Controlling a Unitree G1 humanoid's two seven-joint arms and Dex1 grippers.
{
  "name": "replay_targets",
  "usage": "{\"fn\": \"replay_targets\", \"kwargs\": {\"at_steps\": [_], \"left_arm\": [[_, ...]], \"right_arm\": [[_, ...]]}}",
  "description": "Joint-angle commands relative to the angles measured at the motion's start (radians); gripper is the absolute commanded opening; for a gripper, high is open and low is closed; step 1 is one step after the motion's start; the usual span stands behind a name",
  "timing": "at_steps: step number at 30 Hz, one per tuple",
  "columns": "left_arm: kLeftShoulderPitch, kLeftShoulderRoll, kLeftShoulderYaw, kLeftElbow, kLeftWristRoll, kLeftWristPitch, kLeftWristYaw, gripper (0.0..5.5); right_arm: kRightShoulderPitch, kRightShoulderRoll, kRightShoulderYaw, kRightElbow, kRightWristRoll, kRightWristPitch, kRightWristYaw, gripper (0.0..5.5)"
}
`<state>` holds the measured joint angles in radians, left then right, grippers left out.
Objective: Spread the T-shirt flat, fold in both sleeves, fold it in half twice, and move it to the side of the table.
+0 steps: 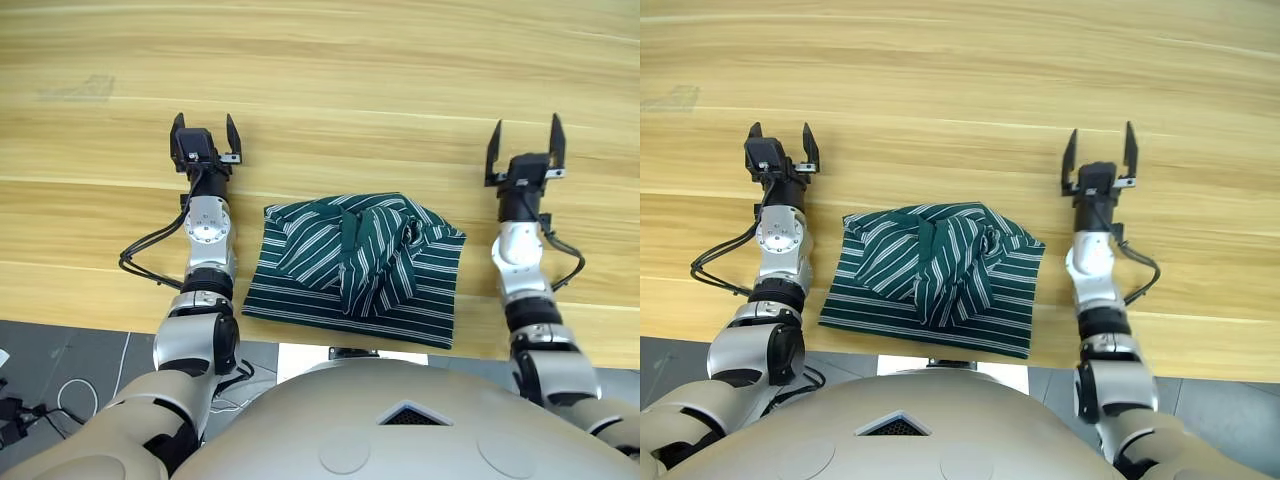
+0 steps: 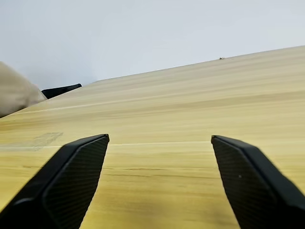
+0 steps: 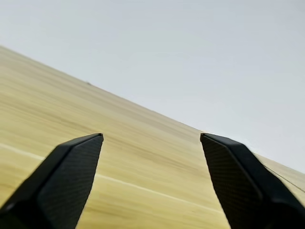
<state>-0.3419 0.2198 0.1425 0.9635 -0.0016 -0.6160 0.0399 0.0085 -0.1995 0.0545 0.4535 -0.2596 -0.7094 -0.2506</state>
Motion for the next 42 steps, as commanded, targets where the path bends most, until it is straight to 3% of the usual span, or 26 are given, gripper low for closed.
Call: {"fn": "replay_targets", "kwargs": {"at_steps": [1,7,11,17,28,33,36,42], "left_arm": [[-0.023,0.007,0.011,0.017,-0.002,0.004,0.007,3.98],[-0.039,0.004,0.012,0.038,0.000,0.004,0.005,3.98],[-0.047,-0.002,0.008,0.043,0.002,0.008,0.001,3.98],[-0.067,-0.021,0.007,0.043,-0.017,0.023,-0.043,3.98],[-0.112,-0.029,0.006,0.090,-0.004,0.034,-0.041,3.98],[-0.043,-0.057,-0.015,-0.065,-0.144,-0.098,-0.373,3.98],[0.055,-0.074,-0.016,-0.268,-0.270,-0.060,-0.512,3.98],[0.105,-0.083,-0.029,-0.350,-0.273,-0.003,-0.546,3.98]], "right_arm": [[0.223,0.024,0.078,-0.339,-0.050,0.092,0.079,3.79],[0.418,0.009,0.137,-0.635,-0.008,0.239,0.225,3.79],[0.579,0.000,0.273,-0.741,-0.030,0.279,0.303,3.79],[0.657,0.004,0.399,-0.649,-0.167,0.298,0.282,3.79],[0.695,-0.120,0.436,-0.652,-0.165,0.237,0.341,3.79],[0.669,-0.142,0.389,-0.682,-0.088,0.216,0.352,3.79],[0.682,-0.154,0.399,-0.724,-0.050,0.215,0.379,3.79],[0.692,-0.197,0.439,-0.772,0.013,0.271,0.489,3.79]]}}
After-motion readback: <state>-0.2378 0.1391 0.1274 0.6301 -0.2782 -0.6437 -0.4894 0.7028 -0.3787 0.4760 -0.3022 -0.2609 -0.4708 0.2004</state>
